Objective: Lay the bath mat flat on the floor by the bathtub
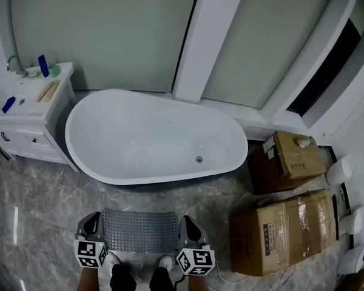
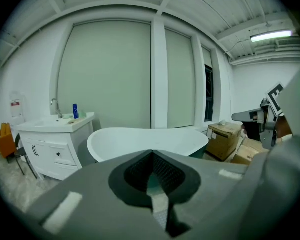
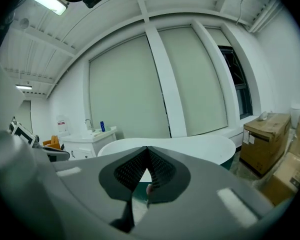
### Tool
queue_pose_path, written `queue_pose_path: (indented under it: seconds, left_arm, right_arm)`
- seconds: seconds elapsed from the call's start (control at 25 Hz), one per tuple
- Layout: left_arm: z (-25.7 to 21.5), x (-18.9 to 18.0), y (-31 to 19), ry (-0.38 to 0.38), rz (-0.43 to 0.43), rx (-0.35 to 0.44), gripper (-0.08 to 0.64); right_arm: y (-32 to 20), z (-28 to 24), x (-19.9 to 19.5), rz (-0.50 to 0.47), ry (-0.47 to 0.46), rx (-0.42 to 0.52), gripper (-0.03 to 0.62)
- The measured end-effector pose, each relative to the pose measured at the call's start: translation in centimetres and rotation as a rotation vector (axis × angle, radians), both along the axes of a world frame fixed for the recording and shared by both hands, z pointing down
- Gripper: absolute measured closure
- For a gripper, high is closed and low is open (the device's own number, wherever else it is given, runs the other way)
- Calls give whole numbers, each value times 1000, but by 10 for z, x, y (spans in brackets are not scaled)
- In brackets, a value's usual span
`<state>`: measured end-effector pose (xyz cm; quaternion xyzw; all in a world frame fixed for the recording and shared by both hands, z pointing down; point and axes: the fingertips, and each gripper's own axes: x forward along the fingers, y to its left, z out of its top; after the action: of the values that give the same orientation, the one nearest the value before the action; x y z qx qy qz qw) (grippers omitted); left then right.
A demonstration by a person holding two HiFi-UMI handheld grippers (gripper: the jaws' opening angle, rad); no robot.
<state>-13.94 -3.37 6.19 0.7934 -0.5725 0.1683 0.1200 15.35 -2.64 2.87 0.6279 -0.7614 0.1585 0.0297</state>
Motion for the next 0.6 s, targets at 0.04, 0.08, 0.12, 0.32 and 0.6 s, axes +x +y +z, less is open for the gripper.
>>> queue_pose_path:
  seconds: [0.04, 0.08, 0.12, 0.32, 0.6]
  left_arm:
    - [-5, -1, 0, 5, -5, 9, 560]
    - [-11, -2, 0, 7, -6, 18, 560]
    - [-17, -3, 0, 5, -4, 27, 560]
    - [-46, -2, 4, -9, 9, 71, 560]
    - [-88, -1, 10, -22, 19, 155, 560]
  right_arm:
    - [0, -5, 0, -2, -4, 6, 566]
    - [0, -10, 0, -3, -4, 13, 566]
    - [0, -15, 0, -5, -5, 22, 566]
    - [2, -43, 2, -13, 6, 70, 568]
    - [5, -79, 0, -36, 4, 141, 568]
